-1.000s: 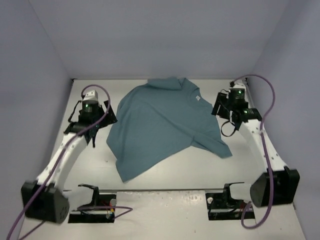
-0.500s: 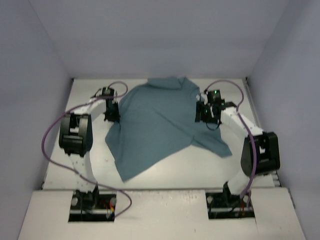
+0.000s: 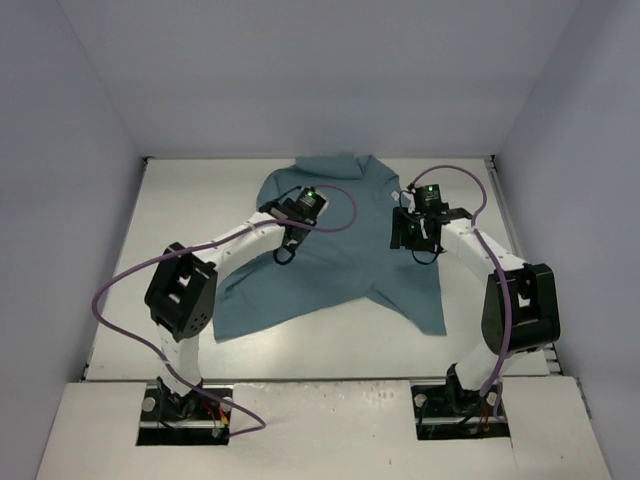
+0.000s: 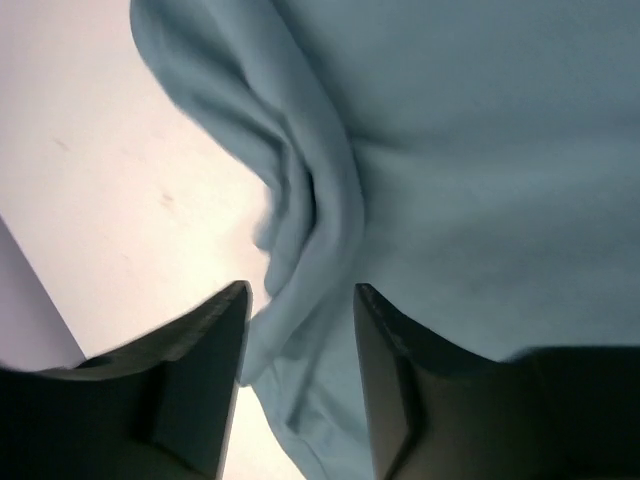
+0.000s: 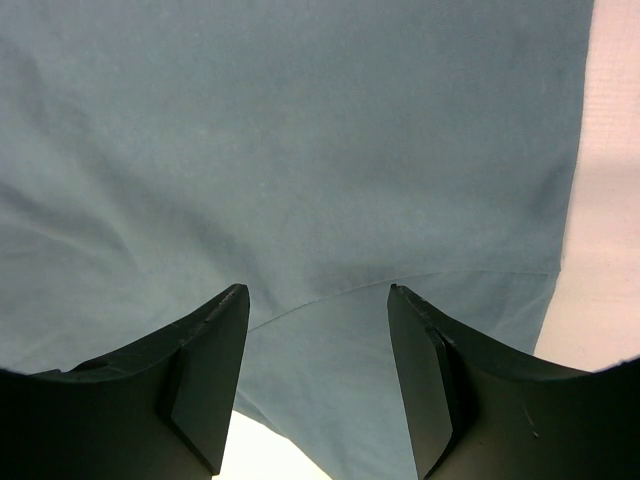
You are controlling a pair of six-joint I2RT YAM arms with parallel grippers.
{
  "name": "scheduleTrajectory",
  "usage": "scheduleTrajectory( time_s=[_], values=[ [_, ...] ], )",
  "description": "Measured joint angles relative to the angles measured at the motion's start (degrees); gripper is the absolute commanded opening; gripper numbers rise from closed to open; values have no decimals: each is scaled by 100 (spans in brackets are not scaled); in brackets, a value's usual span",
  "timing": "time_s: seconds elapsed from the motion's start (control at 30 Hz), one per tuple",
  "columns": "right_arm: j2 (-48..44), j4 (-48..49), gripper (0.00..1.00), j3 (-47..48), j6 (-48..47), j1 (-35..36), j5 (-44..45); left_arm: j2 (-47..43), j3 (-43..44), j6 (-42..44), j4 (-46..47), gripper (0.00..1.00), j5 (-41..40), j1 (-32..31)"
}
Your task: Fold and stack the t-shirts
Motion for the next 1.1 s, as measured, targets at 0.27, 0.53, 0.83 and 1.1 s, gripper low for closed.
scheduleTrajectory(
  time_s=[0.27, 0.53, 0.83, 1.1],
  values=[
    [0, 0, 55, -2, 0, 0, 7, -473, -634, -449, -592, 72, 13, -177],
    [0, 3, 55, 0, 2, 0, 1, -917, 702, -785, -456, 59, 1531, 2069],
    [-188, 41, 55, -163, 27, 0, -18, 284, 757, -1410, -405, 59, 3954, 2475],
    [-366, 59, 55, -418, 48, 0, -28, 930, 678, -1621, -399, 56, 4920, 2471]
  ],
)
